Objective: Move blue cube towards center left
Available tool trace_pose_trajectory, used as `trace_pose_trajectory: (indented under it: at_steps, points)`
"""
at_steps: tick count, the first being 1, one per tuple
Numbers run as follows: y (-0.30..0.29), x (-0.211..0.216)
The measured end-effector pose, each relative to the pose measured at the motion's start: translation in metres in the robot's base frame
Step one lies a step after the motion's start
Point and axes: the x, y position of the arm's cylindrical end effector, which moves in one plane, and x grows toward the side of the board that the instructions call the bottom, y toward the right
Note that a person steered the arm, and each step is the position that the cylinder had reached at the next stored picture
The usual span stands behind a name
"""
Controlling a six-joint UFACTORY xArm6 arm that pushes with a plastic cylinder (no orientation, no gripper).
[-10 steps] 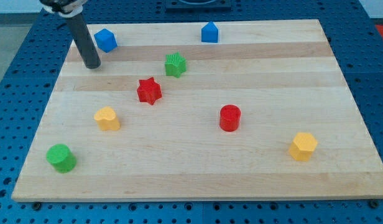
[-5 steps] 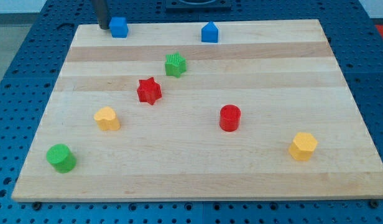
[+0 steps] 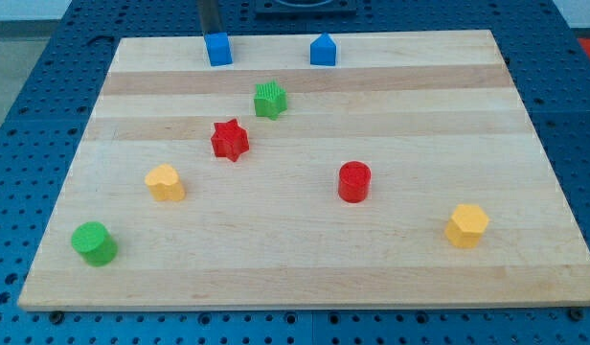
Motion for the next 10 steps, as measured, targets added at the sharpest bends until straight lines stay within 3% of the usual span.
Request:
trace_pose_trajectory:
  at_steps: [3, 5, 10]
  points:
    - [0.005, 0.039]
    - [0.082, 0.017]
    - [0.003, 0.087]
